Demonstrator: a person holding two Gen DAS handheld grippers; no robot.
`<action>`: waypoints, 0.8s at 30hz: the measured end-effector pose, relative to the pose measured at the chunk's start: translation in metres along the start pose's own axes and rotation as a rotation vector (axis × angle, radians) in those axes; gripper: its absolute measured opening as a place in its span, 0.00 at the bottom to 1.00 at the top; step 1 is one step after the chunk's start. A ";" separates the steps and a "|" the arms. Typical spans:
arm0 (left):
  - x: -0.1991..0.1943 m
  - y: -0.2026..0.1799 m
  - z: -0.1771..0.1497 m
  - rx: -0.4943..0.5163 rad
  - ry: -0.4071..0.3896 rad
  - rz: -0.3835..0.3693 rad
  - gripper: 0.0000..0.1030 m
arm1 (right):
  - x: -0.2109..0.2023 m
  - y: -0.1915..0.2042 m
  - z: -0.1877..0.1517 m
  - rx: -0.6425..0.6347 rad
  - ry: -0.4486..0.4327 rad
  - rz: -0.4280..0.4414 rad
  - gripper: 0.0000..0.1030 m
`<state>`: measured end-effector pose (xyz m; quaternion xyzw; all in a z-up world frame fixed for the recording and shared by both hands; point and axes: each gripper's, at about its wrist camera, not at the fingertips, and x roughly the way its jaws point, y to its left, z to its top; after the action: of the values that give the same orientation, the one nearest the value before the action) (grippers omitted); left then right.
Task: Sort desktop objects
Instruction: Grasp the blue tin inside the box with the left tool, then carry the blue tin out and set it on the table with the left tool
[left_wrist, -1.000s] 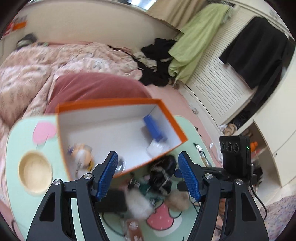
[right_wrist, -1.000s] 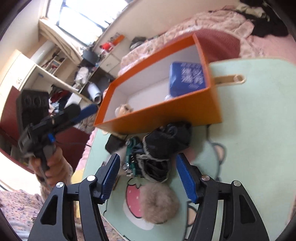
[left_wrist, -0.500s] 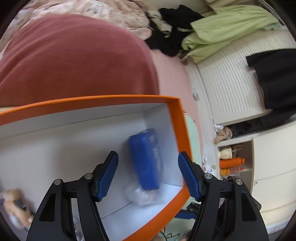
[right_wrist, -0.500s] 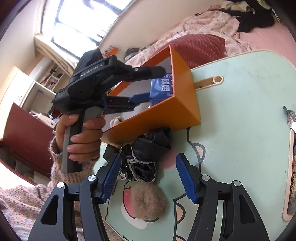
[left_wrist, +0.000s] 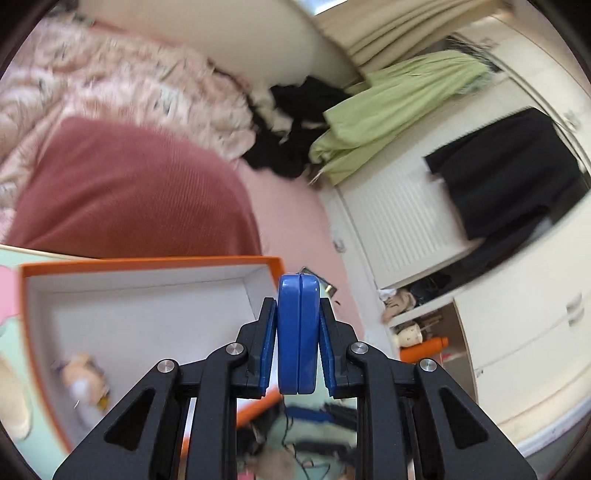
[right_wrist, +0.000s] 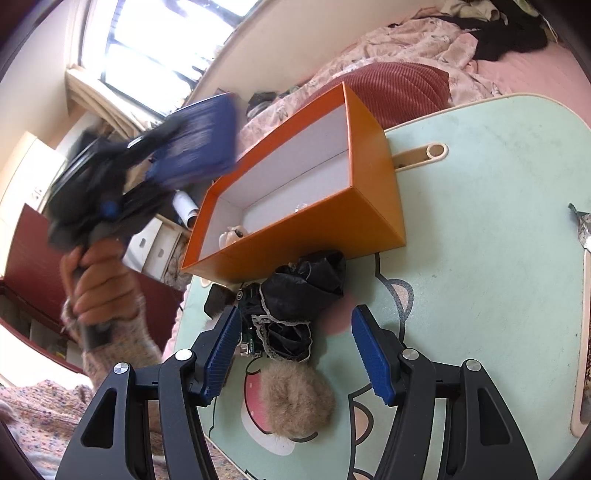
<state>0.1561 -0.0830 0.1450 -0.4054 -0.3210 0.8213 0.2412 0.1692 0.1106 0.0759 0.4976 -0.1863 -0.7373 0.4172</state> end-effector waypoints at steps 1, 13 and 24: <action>-0.008 -0.004 -0.007 0.016 0.002 0.000 0.22 | 0.000 0.001 0.000 -0.004 -0.001 -0.002 0.61; -0.014 0.009 -0.139 0.057 0.208 -0.032 0.22 | 0.006 0.003 -0.002 -0.021 0.001 -0.036 0.61; 0.007 -0.005 -0.172 0.323 0.159 0.308 0.67 | 0.006 0.009 -0.009 -0.045 -0.005 -0.077 0.61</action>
<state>0.2939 -0.0185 0.0652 -0.4692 -0.0997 0.8546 0.1991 0.1798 0.1018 0.0745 0.4930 -0.1513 -0.7581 0.3992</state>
